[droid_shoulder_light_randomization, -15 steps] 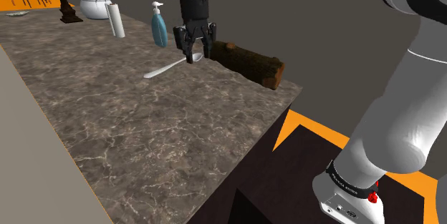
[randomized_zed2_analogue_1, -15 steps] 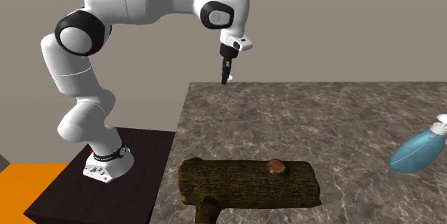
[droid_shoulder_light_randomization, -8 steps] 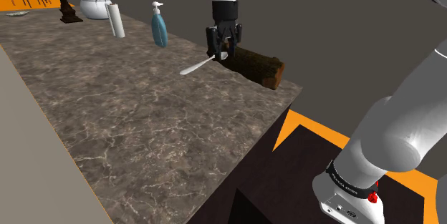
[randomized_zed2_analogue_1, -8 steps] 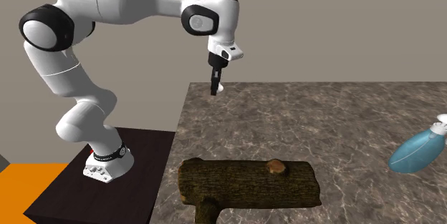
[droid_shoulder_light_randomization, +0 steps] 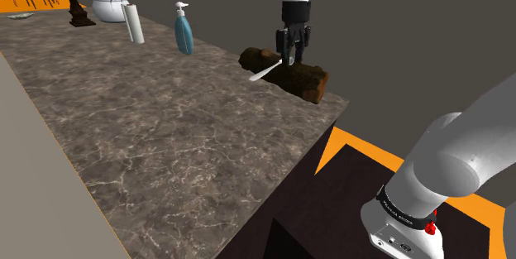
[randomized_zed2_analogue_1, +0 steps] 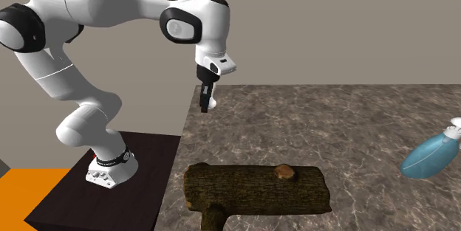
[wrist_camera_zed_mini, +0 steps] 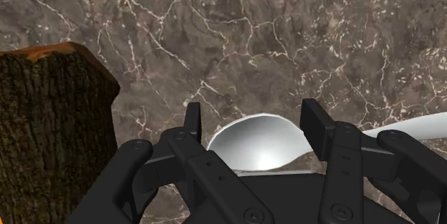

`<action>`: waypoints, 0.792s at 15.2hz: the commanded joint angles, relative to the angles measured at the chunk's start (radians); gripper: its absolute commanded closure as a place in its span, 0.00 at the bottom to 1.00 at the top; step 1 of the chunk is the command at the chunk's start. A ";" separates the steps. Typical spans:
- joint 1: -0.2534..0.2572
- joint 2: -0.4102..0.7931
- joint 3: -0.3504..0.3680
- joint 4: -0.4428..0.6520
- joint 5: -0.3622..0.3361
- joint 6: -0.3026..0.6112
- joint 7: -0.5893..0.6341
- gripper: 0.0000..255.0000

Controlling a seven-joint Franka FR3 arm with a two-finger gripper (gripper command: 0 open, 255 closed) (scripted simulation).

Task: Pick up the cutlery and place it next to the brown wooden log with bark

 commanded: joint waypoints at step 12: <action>-0.051 -0.085 -0.085 -0.190 -0.044 0.100 -0.129 1.00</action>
